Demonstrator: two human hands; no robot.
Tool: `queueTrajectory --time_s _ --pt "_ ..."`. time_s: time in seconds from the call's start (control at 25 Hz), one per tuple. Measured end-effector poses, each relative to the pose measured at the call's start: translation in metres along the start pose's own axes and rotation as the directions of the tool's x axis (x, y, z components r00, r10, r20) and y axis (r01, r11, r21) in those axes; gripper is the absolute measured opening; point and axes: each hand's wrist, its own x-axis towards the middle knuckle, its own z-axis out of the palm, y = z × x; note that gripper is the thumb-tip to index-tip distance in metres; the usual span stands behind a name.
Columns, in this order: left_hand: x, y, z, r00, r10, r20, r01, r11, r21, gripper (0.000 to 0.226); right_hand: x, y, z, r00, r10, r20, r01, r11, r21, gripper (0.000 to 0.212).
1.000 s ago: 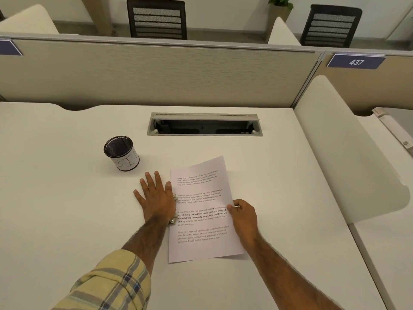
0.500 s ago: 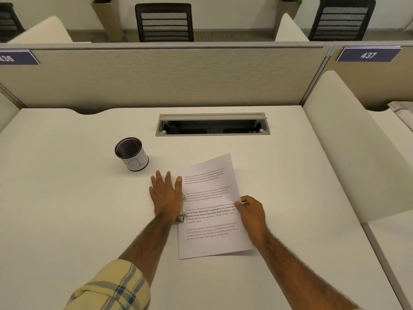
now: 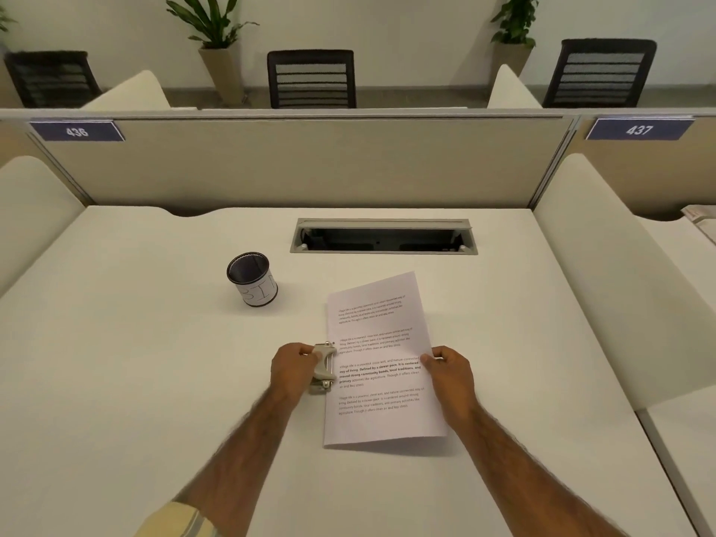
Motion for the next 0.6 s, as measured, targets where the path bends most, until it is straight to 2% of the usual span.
queueTrajectory --time_s 0.2,0.44,0.6 --pt "0.01 0.005 -0.028 1.0 0.028 0.007 -0.027 0.994 -0.11 0.008 0.005 -0.006 -0.015 0.999 -0.036 -0.01 0.036 0.999 -0.006 0.01" --pt "0.042 -0.025 -0.089 0.991 0.008 -0.132 -0.018 0.997 -0.07 0.013 0.019 -0.015 -0.065 0.991 -0.096 -0.095 0.103 0.992 0.072 0.005" --pt "0.056 -0.047 -0.108 0.992 -0.016 -0.125 0.009 0.998 -0.056 0.012 0.019 -0.019 -0.084 0.99 -0.063 -0.128 0.077 0.991 0.107 0.01"
